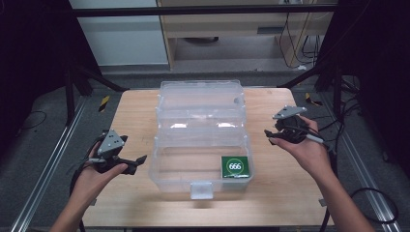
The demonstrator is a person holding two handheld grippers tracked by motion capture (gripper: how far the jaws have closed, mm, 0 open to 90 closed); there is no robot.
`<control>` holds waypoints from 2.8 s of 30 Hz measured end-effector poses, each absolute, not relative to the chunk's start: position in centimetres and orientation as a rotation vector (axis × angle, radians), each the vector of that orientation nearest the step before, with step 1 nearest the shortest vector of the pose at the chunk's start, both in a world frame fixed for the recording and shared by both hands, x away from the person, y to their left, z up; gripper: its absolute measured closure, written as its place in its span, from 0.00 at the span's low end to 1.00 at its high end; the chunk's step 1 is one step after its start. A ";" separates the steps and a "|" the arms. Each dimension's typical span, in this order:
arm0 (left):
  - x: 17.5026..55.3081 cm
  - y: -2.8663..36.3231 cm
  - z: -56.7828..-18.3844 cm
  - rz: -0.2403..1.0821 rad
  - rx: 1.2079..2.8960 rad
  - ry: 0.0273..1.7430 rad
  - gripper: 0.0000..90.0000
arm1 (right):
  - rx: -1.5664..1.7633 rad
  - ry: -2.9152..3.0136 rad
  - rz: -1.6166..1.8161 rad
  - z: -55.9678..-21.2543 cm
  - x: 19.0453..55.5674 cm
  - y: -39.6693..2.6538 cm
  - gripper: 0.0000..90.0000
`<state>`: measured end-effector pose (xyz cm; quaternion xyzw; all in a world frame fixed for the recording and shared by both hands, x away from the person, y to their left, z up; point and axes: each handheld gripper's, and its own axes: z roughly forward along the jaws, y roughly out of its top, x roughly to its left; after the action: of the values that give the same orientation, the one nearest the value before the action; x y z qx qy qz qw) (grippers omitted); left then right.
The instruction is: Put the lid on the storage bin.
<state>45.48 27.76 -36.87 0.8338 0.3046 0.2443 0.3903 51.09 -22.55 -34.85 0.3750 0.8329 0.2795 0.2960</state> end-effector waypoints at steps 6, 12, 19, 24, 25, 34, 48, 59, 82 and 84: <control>44.3 25.5 -36.3 0.569 2.197 0.644 0.04 | 0.867 2.268 0.801 -32.1 51.3 -20.9 0.51; 42.9 23.4 -36.1 0.512 2.246 0.530 0.13 | 0.704 2.346 0.851 -30.5 52.0 -17.6 0.61; 43.0 22.0 -36.8 0.432 2.271 0.494 0.21 | 0.623 2.389 0.865 -30.1 53.9 -14.7 0.65; 42.7 20.8 -37.5 0.405 2.315 0.454 0.24 | 0.552 2.429 0.853 -30.3 55.0 -13.0 0.66; 42.7 20.6 -37.7 0.391 2.320 0.450 0.25 | 0.540 2.437 0.859 -30.4 55.2 -12.7 0.66; 42.3 19.6 -39.6 0.335 2.419 0.392 0.29 | 0.459 2.512 0.835 -31.0 56.9 -10.7 0.72; 42.8 19.2 -41.3 0.276 2.454 0.375 0.54 | 0.377 2.571 0.763 -31.5 57.9 -9.9 0.82; 43.2 19.7 -42.0 0.265 2.460 0.386 0.74 | 0.334 2.585 0.733 -31.4 57.9 -9.7 0.85; 44.1 19.4 -42.2 0.248 2.453 0.426 0.84 | 0.232 2.624 0.675 -31.0 58.7 -9.2 0.94; 44.1 19.4 -42.2 0.249 2.453 0.427 0.84 | 0.213 2.629 0.655 -30.9 58.5 -9.0 0.95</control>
<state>44.08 19.38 -42.18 0.9306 0.1621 0.0945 0.3143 58.49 -9.03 -30.86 0.0765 0.9457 0.2356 0.2106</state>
